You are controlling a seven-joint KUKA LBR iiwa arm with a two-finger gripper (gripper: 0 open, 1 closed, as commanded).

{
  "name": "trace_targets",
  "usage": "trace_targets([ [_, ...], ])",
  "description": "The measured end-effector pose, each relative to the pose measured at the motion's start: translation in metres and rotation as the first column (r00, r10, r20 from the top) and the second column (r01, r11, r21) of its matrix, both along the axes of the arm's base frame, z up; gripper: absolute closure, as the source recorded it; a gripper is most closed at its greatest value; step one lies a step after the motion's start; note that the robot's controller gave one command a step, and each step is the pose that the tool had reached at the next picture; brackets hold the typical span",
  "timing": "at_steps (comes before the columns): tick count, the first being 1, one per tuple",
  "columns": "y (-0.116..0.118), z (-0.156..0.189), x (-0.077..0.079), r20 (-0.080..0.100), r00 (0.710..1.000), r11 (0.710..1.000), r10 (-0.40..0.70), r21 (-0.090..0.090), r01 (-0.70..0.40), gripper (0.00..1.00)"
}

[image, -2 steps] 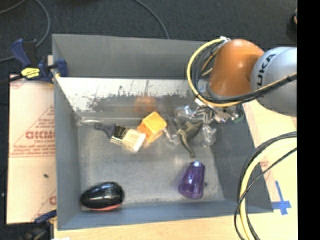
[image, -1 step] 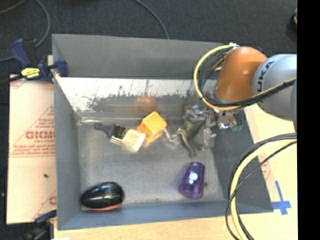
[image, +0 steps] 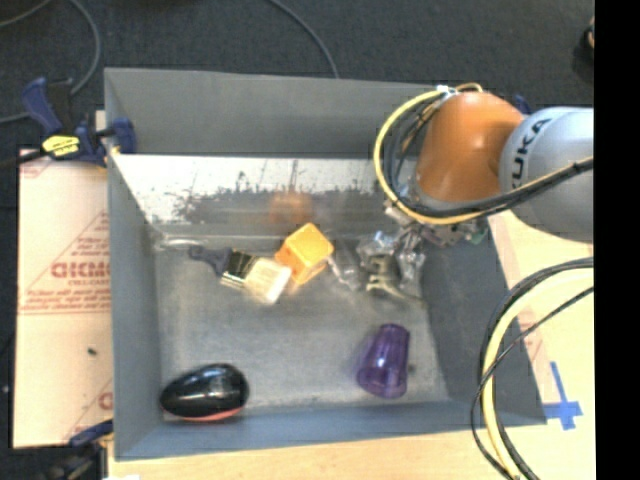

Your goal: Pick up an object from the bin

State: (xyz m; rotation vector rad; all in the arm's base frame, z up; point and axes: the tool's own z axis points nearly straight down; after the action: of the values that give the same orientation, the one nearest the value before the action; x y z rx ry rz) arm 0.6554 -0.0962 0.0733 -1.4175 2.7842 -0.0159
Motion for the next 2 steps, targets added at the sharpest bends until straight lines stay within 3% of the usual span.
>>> trace_targets([
  [2, -0.001, 0.019, 0.000, 0.006, 1.000, 1.000, -0.003, 0.000, 0.003, 1.00],
])
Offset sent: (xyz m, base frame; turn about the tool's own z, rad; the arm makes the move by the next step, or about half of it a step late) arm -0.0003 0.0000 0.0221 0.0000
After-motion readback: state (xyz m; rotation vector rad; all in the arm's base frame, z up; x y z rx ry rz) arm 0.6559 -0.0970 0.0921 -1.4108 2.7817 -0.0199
